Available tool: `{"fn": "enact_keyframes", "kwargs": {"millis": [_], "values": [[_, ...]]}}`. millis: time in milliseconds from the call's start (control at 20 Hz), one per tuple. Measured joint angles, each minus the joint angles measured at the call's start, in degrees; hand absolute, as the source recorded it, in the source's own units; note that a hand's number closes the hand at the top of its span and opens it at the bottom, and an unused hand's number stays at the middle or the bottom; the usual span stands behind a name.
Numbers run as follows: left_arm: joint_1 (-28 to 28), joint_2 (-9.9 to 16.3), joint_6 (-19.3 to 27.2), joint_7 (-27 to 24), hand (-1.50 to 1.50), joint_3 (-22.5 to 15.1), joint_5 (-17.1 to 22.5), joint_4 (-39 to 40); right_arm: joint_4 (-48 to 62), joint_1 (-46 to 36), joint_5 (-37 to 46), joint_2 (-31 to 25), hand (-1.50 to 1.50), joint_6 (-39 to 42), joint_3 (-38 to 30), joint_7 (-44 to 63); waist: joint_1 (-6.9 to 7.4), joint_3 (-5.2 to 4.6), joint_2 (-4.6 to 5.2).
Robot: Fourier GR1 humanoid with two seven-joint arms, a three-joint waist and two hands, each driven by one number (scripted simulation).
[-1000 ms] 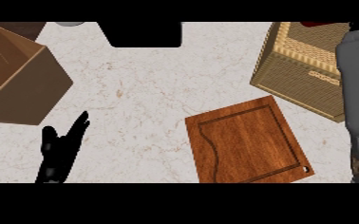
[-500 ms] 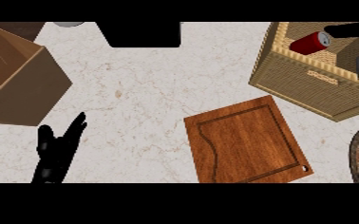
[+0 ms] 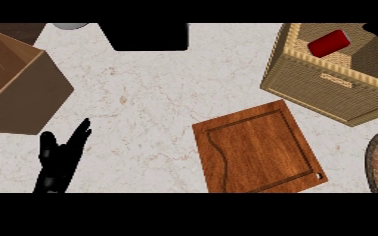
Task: Pick the can from the cutting board and place it in the basket
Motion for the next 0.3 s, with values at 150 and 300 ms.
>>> {"fn": "enact_keyframes", "kwargs": {"millis": [150, 300], "values": [[0.9, 0.6, -0.6, -0.6, 0.00, 0.4, 0.2, -0.6, -4.5, 2.7, -0.9, -0.2, -1.50, -0.8, -1.4, 2.3, -0.07, 0.03, -0.10], [0.9, -0.1, 0.1, -0.1, 0.00, 0.2, -0.2, -0.9, -10.1, 6.0, -2.0, -2.1, -1.50, 1.2, -2.9, 5.1, -0.37, 0.03, -0.19]]}}
